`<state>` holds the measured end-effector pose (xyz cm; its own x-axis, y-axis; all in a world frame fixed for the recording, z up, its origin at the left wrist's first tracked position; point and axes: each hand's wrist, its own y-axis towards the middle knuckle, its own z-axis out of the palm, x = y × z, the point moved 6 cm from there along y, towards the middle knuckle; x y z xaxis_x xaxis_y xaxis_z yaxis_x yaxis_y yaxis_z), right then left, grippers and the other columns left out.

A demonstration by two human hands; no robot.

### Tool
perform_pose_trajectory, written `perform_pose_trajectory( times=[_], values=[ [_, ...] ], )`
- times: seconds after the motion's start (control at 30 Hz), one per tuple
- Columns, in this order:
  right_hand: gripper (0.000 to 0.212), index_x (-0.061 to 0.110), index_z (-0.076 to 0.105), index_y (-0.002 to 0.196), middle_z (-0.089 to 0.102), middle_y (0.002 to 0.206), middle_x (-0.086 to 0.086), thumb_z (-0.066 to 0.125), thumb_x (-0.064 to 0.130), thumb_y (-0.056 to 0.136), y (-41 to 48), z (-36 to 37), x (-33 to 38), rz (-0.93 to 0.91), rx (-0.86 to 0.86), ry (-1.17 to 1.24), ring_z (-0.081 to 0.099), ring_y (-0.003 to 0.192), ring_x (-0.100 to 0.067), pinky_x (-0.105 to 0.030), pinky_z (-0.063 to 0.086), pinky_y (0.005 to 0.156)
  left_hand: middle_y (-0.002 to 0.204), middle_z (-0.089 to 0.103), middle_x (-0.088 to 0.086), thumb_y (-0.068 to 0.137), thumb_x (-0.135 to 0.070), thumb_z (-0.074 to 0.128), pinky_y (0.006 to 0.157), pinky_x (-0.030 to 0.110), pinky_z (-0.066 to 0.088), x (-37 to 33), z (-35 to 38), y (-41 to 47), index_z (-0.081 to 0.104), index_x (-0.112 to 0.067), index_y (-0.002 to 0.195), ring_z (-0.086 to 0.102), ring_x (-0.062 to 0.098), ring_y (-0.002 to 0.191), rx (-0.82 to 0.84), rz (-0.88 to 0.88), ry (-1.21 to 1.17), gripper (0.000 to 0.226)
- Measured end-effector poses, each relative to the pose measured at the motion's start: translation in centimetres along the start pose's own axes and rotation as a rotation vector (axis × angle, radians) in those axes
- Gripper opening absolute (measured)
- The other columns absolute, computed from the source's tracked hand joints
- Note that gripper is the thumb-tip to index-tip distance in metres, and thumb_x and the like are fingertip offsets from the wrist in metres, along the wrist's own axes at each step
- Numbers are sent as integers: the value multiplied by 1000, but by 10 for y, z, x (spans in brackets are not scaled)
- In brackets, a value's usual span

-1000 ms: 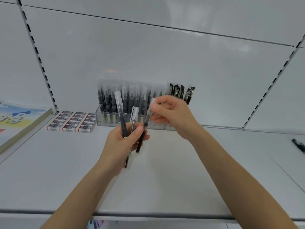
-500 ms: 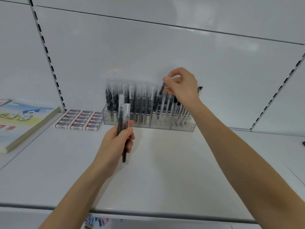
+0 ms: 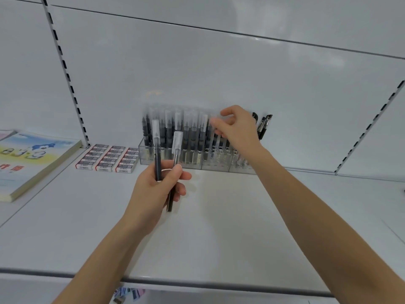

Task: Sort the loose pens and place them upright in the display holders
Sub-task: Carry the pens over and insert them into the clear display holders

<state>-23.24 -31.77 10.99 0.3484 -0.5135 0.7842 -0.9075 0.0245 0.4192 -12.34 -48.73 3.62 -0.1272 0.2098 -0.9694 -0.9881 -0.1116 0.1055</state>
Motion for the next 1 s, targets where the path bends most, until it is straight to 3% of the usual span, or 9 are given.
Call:
perform_pose_trajectory(
  times=[0.1, 0.27, 0.4, 0.5, 0.6, 0.67, 0.8, 0.93, 1.0],
  values=[
    [16, 10, 61, 96, 68, 76, -1, 61, 24, 87, -24, -11, 9, 23, -13, 210, 68, 71, -12, -27, 56, 70, 66, 62, 1, 89, -13, 52, 43, 18, 41, -2, 7, 0, 58, -7, 94, 53, 9, 45, 34, 12, -19, 10],
    [4, 17, 66, 87, 71, 72, 4, 63, 19, 86, -63, 7, 20, 83, 293, 432, 69, 69, -8, -23, 57, 68, 65, 61, 5, 90, -11, 51, 41, 18, 42, 0, 26, 0, 59, -5, 91, 54, 10, 44, 114, 0, -14, 10],
    [5, 16, 65, 83, 69, 62, 7, 64, 11, 84, -63, 2, 19, 90, 278, 479, 66, 60, -6, -20, 56, 63, 74, 66, 5, 92, -16, 48, 52, 20, 53, 3, 31, 1, 60, -9, 88, 66, 10, 60, 122, -12, 17, 14],
    [6, 16, 62, 86, 69, 64, 4, 63, 10, 85, -43, -26, 16, 98, 95, 451, 67, 58, -7, -20, 57, 61, 85, 66, 3, 93, -23, 46, 61, 24, 57, 5, 21, 3, 61, -11, 94, 67, 10, 76, 66, -22, 99, 20],
    [12, 13, 57, 99, 66, 70, 0, 59, 10, 87, -20, -57, 19, -5, -136, 313, 67, 61, -12, -22, 57, 64, 57, 48, -2, 93, -25, 47, 36, 18, 36, 2, 8, 3, 54, -6, 90, 45, 6, 41, 26, -5, 197, 20],
    [17, 16, 53, 104, 65, 72, -1, 57, 11, 88, -8, -62, 21, -75, -214, 189, 66, 64, -14, -26, 57, 67, 52, 35, -3, 93, -28, 47, 34, 16, 24, 1, 5, 2, 45, -9, 80, 31, 5, 34, 16, -2, 224, 23],
    [17, 15, 55, 106, 64, 79, -3, 52, 12, 90, 7, -47, 19, -142, -221, 38, 63, 63, -7, -27, 54, 72, 53, 39, -6, 95, -33, 41, 36, 17, 21, 4, -3, 0, 52, -14, 85, 31, 6, 37, -28, -73, 192, 24],
    [21, 12, 54, 113, 64, 85, -6, 48, 13, 93, 14, -34, 19, -181, -181, -43, 64, 74, -17, -17, 48, 64, 56, 40, -2, 95, -15, 35, 39, 18, 20, 5, -9, 0, 54, -16, 82, 30, 9, 38, -39, -104, 132, 24],
    [21, 10, 55, 113, 63, 86, -7, 48, 12, 93, 17, -32, 21, -201, -167, -54, 63, 76, -19, -20, 49, 66, 55, 41, -3, 94, -12, 34, 39, 20, 21, 5, -11, -1, 56, -16, 82, 31, 9, 39, -46, -101, 133, 25]
  ],
)
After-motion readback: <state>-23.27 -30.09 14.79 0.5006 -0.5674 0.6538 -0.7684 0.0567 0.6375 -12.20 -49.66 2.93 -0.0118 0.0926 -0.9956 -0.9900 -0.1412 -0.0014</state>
